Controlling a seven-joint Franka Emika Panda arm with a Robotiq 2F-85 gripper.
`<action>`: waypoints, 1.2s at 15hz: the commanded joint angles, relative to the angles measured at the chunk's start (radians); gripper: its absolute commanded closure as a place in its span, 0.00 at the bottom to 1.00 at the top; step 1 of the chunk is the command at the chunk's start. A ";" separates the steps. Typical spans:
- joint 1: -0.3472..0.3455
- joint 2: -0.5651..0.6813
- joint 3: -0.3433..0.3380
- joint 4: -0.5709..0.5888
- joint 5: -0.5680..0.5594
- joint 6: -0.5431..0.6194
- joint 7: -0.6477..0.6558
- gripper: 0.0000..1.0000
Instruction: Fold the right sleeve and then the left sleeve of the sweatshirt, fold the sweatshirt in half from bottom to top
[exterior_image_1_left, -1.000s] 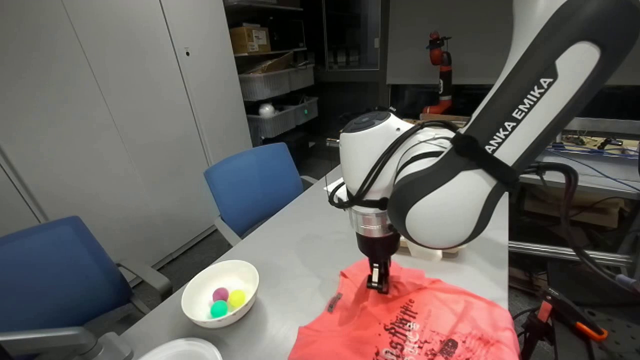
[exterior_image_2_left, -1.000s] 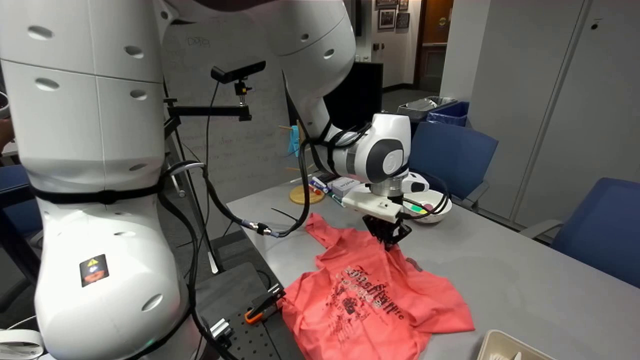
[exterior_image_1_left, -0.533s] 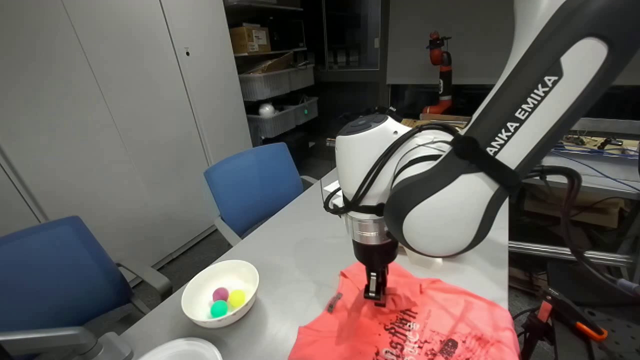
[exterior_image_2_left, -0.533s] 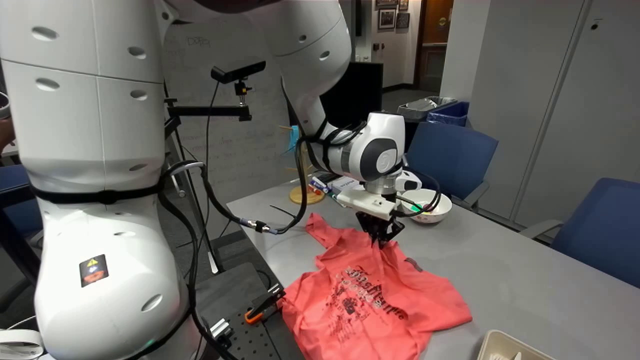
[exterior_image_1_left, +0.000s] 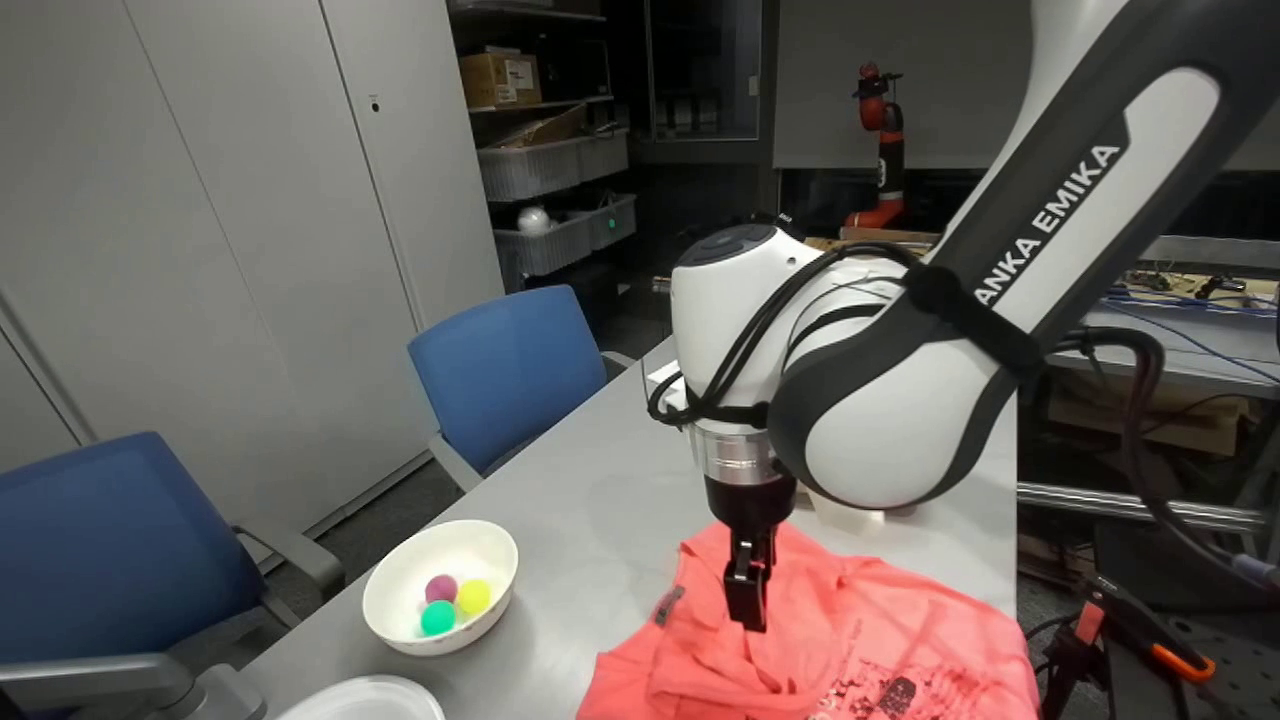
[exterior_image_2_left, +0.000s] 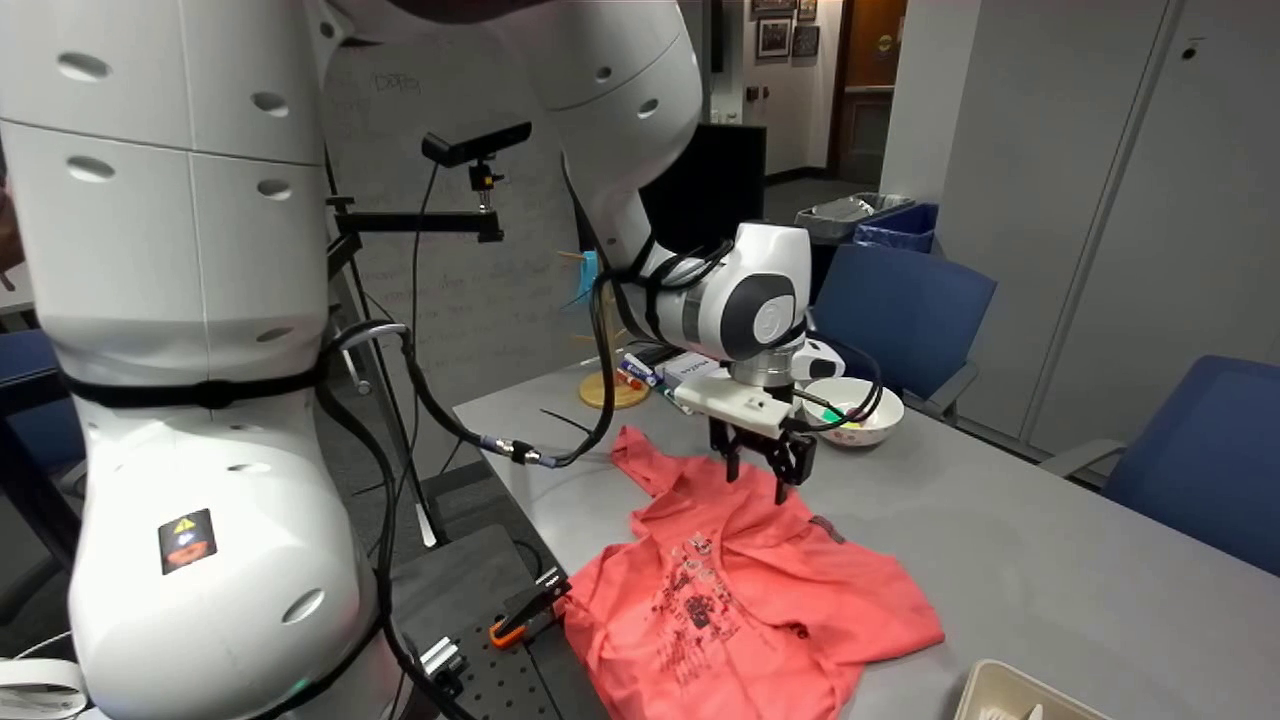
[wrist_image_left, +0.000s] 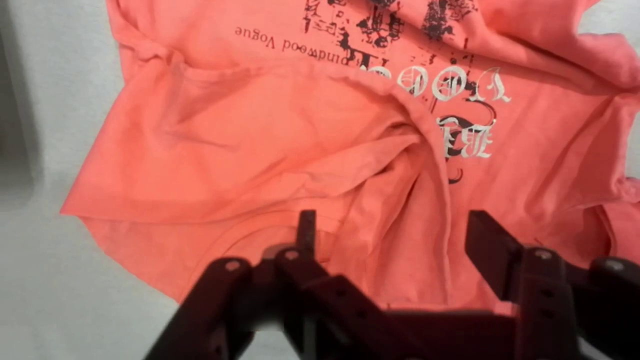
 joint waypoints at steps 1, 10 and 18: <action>-0.006 -0.003 0.005 0.001 -0.002 -0.006 0.010 0.16; -0.008 -0.015 0.003 0.000 -0.002 -0.029 0.021 0.00; 0.024 -0.038 0.065 -0.007 -0.026 -0.005 -0.065 0.00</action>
